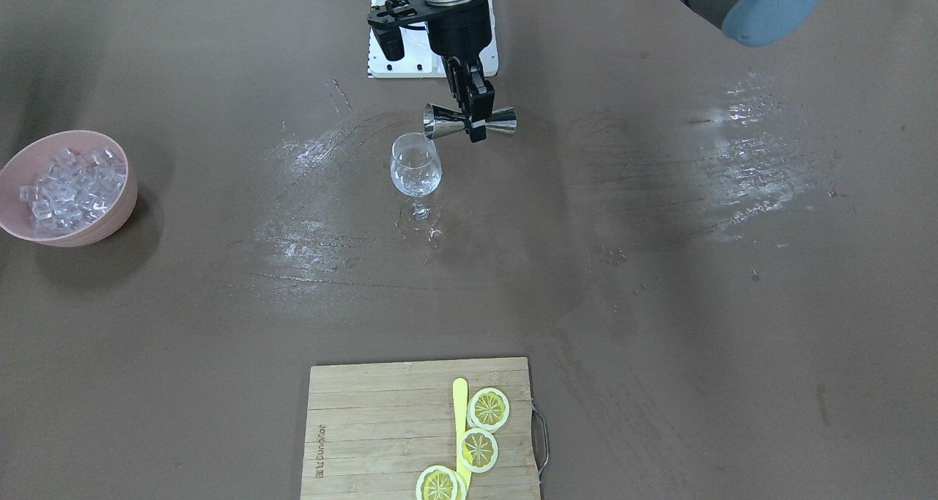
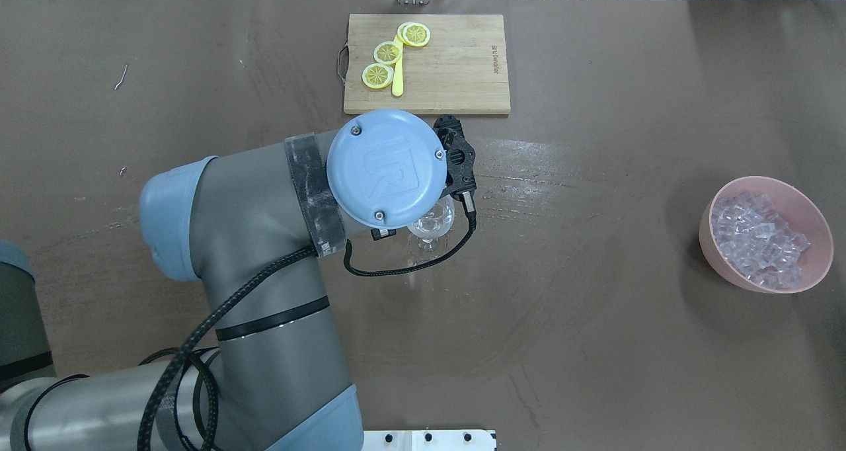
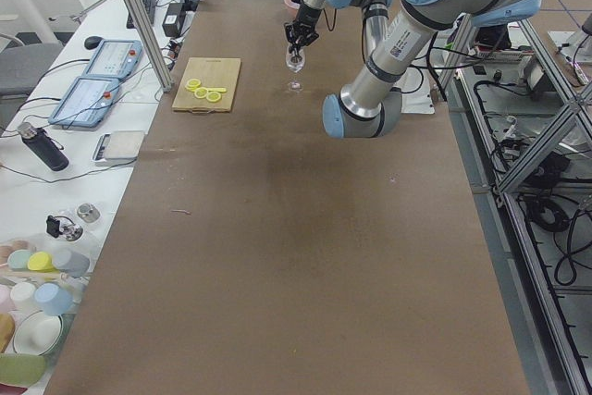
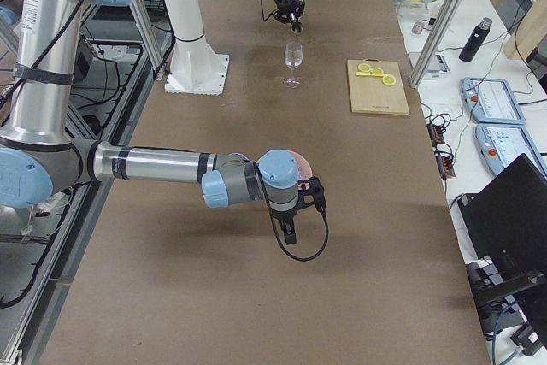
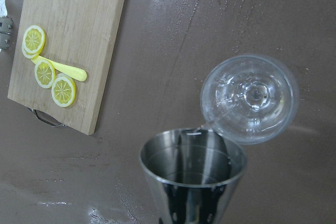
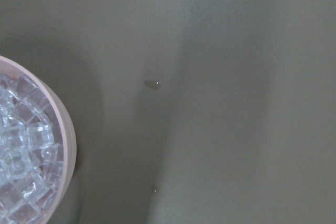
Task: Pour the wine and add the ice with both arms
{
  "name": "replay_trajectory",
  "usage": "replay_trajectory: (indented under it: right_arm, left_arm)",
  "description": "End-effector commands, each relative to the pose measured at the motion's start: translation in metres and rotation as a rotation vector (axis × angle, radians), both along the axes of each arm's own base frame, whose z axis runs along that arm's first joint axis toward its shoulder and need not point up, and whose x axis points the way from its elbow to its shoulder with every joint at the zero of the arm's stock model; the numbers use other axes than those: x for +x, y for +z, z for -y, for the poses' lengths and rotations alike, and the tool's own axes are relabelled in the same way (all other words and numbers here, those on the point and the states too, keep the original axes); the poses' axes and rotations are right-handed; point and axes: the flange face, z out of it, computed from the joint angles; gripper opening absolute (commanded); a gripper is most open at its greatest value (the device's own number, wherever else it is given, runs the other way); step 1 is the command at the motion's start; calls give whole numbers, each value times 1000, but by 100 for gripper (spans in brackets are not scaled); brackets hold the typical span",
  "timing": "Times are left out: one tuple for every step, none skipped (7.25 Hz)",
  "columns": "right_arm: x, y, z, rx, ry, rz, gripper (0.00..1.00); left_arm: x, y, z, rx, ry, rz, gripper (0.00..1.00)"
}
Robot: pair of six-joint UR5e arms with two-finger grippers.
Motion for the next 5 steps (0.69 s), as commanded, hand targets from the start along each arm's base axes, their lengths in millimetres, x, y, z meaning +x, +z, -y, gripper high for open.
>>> replay_trajectory:
  right_arm:
    - [-1,0,0,0,-2,1,100]
    - [-1,0,0,0,-2,1,100]
    - [0,1,0,-2,0,1,100]
    - [0,1,0,-2,0,1,100]
    - [0,1,0,-2,0,1,100]
  left_arm:
    - [9,3,-1,13,-5,31,0]
    - [12,-4,-3,18,-4,41,0]
    - [17,-12,-10,24,1,57,0]
    - [25,-12,-19,41,8,71,0]
    - [28,-10,-19,39,10,78,0]
